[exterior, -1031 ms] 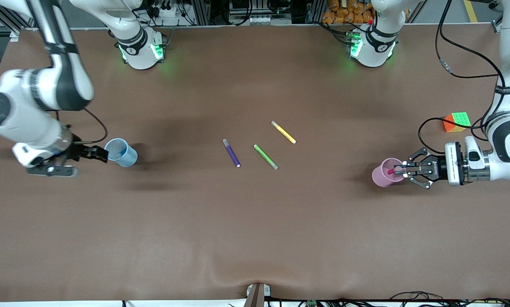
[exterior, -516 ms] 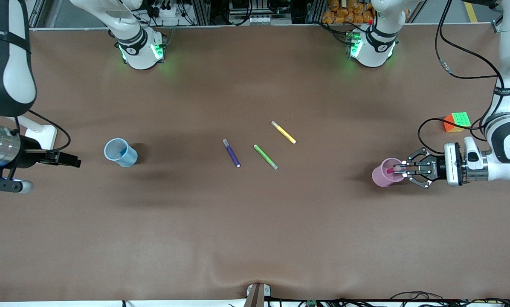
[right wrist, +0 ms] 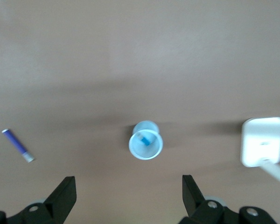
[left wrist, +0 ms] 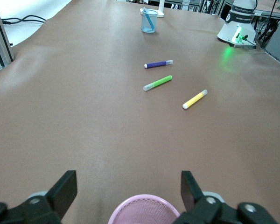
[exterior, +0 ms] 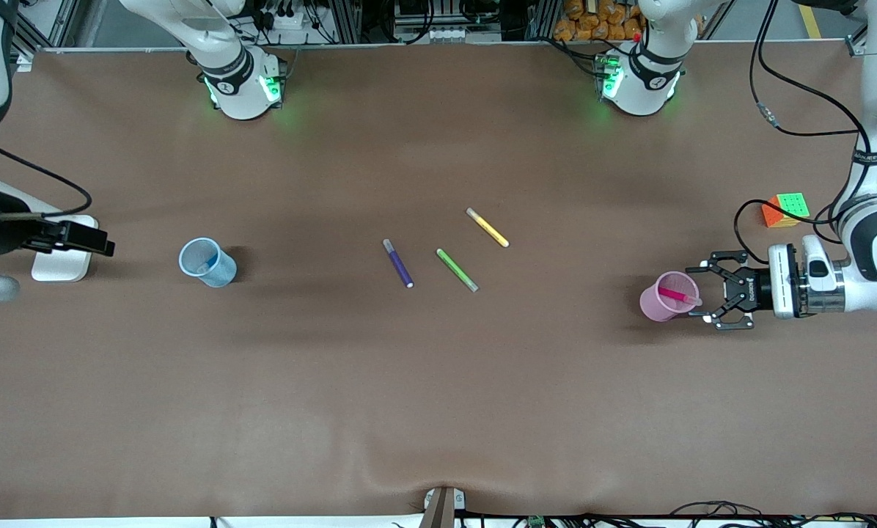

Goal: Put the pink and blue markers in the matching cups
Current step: 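Open the left gripper over the pink cup while the right gripper withdraws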

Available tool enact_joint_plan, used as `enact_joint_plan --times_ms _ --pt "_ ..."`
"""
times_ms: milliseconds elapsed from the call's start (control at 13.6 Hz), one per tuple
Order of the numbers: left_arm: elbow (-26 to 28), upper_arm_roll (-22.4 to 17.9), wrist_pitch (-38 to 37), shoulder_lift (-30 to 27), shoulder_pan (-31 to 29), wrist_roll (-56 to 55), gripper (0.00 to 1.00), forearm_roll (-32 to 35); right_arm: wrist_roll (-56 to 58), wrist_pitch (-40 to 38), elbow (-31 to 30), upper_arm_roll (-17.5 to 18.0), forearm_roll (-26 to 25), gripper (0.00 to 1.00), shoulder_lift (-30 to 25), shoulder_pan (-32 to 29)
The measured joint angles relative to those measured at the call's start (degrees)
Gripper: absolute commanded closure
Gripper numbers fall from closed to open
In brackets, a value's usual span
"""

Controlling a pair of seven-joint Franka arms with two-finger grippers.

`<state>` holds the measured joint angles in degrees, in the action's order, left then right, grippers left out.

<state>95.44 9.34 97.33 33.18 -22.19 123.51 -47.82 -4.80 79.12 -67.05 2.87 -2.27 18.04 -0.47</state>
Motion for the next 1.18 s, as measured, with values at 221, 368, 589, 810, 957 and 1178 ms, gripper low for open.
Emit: enact_joint_plan --times_ms 221,368,589,810,957,1178 --pt "-4.65 0.32 -0.83 -0.58 0.18 -1.85 0.0 4.9 -0.09 -3.42 3.98 -0.03 -1.26 0.0 -0.68 1.44" --pt "-6.66 0.62 -1.8 -2.42 0.31 -6.06 0.0 7.71 -0.02 -7.61 4.39 -0.31 2.4 0.0 -3.38 0.54" --pt "-7.67 1.02 -2.18 -5.23 0.79 -10.77 0.0 10.54 -0.01 -7.32 -0.28 -0.24 3.05 0.0 -8.1 0.44" --pt "-8.68 1.58 -2.43 -6.29 1.5 -18.12 0.0 12.25 -0.01 -1.15 -11.11 -0.34 3.05 0.0 -13.6 0.29" --pt "-9.03 1.93 -2.83 -6.68 1.57 -25.42 0.0 15.44 0.14 1.12 -17.16 -0.39 3.08 0.0 -17.16 0.19" --pt "-9.66 2.44 -3.67 -7.95 1.57 -37.37 0.0 19.41 5.17 1.64 -19.86 -0.9 3.16 0.0 -19.56 -0.55"
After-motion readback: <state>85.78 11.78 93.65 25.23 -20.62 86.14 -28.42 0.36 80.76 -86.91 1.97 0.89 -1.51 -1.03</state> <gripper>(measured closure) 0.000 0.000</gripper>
